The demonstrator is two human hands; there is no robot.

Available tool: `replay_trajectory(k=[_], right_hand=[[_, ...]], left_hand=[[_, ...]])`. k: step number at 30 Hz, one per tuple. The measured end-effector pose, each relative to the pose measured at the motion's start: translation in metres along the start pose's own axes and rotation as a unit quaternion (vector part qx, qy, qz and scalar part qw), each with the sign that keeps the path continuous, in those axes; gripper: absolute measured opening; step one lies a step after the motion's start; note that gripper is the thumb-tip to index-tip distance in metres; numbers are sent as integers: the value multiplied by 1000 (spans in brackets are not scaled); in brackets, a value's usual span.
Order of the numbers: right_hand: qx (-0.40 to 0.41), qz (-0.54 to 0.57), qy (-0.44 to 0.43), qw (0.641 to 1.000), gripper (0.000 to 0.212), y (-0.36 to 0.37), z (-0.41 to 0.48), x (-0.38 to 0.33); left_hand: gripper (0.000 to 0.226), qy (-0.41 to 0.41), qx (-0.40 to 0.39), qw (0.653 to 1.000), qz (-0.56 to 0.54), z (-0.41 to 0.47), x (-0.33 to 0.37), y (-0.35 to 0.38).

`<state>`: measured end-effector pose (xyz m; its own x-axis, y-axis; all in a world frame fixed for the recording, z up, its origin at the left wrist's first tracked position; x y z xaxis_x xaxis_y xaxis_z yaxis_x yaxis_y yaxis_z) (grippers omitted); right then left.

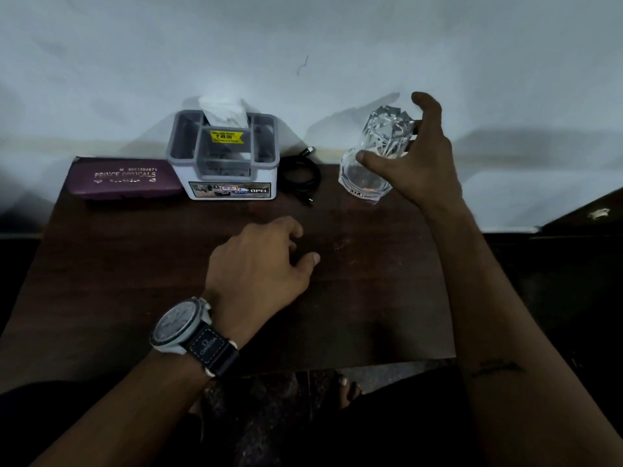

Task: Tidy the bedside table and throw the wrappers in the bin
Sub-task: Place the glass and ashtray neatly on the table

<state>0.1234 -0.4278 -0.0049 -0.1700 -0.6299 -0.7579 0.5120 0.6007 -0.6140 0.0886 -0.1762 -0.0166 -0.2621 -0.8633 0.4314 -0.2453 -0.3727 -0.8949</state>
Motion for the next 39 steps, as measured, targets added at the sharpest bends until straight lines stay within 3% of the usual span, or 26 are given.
replay_trajectory(k=[5,7,9,11,14,15,16,22,26,31,34,37,39], right_hand=[[100,12,-6,995,95,-20,-5,-13],[154,91,6,984,91,-30,-8,-18],[179,239,66,952,86,-37,-10,-19],[136,409,172,886,65,-38,-13,-12],[-1,624,296,723,24,-32,-22,-1],[-35,649,313,692,27,-31,-25,0],[-60,653,321,683,35,-30,-28,1],[-94,572,346,738,61,-25,-35,-1],[-104,552,315,765,77,-23,-35,-4],[-119,493,242,827,43,-20,-36,-9],[-56,409,219,884,52,-12,-33,-3],[19,206,155,966,66,-7,-29,7],[27,129,119,984,73,-1,-25,11]], left_hand=[[43,0,-1,1000,-5,1,1,-1],[43,-4,-3,1000,-16,1,2,-2],[42,-7,0,999,-43,1,4,-4],[41,-14,9,997,-76,1,8,-7],[41,-20,22,994,-101,0,13,-13],[41,-21,23,994,-104,0,14,-15],[41,-23,22,994,-105,0,14,-15],[38,-32,23,993,-108,-1,17,-15],[38,-32,16,993,-110,-1,17,-14],[38,-33,13,993,-112,0,17,-12],[39,-29,12,993,-113,1,17,-11],[38,-28,13,994,-109,1,16,-9],[37,-28,20,994,-108,1,16,-8]])
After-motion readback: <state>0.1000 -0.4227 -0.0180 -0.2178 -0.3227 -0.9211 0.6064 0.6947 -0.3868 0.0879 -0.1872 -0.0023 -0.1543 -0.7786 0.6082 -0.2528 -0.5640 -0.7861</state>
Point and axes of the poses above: each hand's wrist, its own z-axis towards the middle knuckle, its own y-axis out of the palm, x = y × z, the point moved 2 cm from there along z, towards the middle knuckle, and after that the axes turned 4 degrees about x, right-handed, at the moved point
